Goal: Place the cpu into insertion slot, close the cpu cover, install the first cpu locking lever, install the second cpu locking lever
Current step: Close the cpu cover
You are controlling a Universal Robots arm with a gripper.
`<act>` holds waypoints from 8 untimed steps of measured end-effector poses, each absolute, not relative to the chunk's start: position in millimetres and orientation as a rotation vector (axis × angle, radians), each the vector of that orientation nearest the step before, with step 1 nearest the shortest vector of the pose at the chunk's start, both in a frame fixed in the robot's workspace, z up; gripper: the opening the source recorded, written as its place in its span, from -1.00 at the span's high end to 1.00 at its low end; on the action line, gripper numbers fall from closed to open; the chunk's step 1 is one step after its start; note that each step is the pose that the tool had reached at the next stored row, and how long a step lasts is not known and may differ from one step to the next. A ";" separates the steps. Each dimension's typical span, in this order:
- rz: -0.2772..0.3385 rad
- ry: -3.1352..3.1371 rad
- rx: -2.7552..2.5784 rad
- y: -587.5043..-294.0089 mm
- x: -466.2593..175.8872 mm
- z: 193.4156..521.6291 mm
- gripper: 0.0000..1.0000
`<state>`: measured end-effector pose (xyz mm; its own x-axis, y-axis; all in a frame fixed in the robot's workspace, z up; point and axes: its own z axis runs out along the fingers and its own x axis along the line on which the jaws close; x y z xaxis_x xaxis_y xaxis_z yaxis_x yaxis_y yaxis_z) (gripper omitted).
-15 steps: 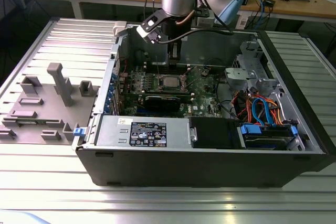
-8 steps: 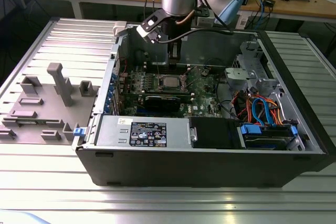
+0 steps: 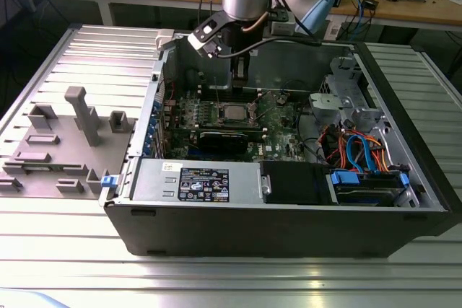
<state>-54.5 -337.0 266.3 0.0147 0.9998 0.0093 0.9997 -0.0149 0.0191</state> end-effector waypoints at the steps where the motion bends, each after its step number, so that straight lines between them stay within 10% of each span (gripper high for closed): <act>1: 0.031 2.200 2.233 -337.0 -54.5 266.3 0.79; 8: 0.031 2.200 2.233 -337.0 -54.5 267.2 0.79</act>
